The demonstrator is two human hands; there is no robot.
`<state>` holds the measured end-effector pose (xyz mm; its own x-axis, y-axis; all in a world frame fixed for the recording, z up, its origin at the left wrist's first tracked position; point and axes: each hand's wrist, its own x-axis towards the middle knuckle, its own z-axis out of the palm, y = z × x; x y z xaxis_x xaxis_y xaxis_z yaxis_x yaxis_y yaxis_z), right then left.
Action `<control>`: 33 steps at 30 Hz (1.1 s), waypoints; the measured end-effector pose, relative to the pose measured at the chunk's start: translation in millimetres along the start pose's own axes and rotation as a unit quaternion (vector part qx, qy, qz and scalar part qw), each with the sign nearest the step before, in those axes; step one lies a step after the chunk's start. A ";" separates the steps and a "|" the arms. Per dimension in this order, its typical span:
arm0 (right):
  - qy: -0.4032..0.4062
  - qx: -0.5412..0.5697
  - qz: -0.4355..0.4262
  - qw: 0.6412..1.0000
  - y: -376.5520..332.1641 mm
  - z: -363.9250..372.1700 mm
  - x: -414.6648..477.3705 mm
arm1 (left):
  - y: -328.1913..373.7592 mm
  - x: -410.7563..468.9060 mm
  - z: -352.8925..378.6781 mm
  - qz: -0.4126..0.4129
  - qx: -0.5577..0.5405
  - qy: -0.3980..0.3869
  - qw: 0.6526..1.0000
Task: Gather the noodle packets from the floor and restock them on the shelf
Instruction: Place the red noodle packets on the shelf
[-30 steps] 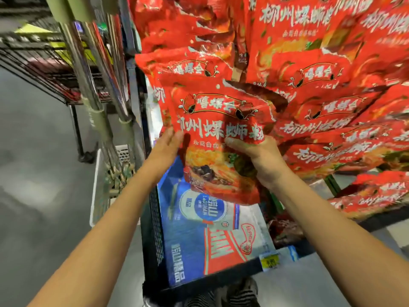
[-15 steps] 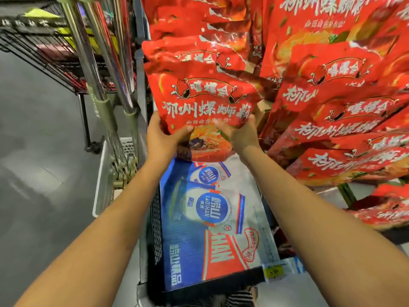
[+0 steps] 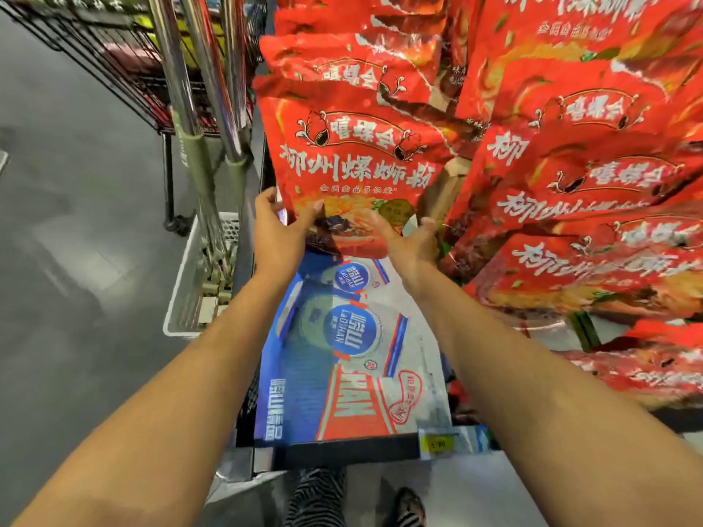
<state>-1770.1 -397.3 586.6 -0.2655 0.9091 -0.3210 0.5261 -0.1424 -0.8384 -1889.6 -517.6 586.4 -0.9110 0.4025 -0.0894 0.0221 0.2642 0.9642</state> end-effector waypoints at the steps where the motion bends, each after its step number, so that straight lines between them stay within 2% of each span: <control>1: -0.009 -0.011 0.000 1.000 -0.3 -2.1 -1.0 | 1.7 -3.3 0.6 -0.006 0.017 0.010 1.000; 8: -0.096 -0.100 -0.040 0.990 10.0 -24.6 -30.7 | 15.7 -52.7 -1.6 0.012 0.124 0.066 0.990; 12: -0.162 -0.192 -0.109 0.962 35.4 -44.3 -76.4 | -0.8 -115.7 -22.1 0.027 0.257 0.120 0.959; 16: -0.196 -0.342 -0.232 0.889 61.2 -64.6 -137.4 | -25.5 -198.4 -58.3 0.002 0.422 0.130 0.897; 19: -0.213 -0.439 -0.350 0.800 80.3 -70.1 -183.3 | -43.7 -259.8 -90.4 -0.024 0.501 0.141 0.853; 21: -0.236 -0.467 -0.407 0.749 93.4 -68.2 -216.1 | -56.6 -301.1 -111.8 -0.045 0.531 0.142 0.834; 25: -0.273 -0.483 -0.486 0.676 123.4 -58.1 -285.0 | -89.9 -380.3 -150.7 -0.136 0.555 0.127 0.811; 28: -0.310 -0.504 -0.510 0.625 155.6 -46.6 -334.5 | -118.7 -435.5 -175.0 -0.204 0.563 0.116 0.793; 33: -0.388 -0.537 -0.477 0.578 222.6 -30.4 -397.5 | -171.8 -516.9 -215.3 -0.308 0.552 0.080 0.771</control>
<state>-1522.9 -778.5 541.0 -0.9119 -0.1338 -0.3879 -0.0701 0.9822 -0.1740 -1511.1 -959.7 520.7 -0.9257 -0.1867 -0.3291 -0.1780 0.9824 -0.0565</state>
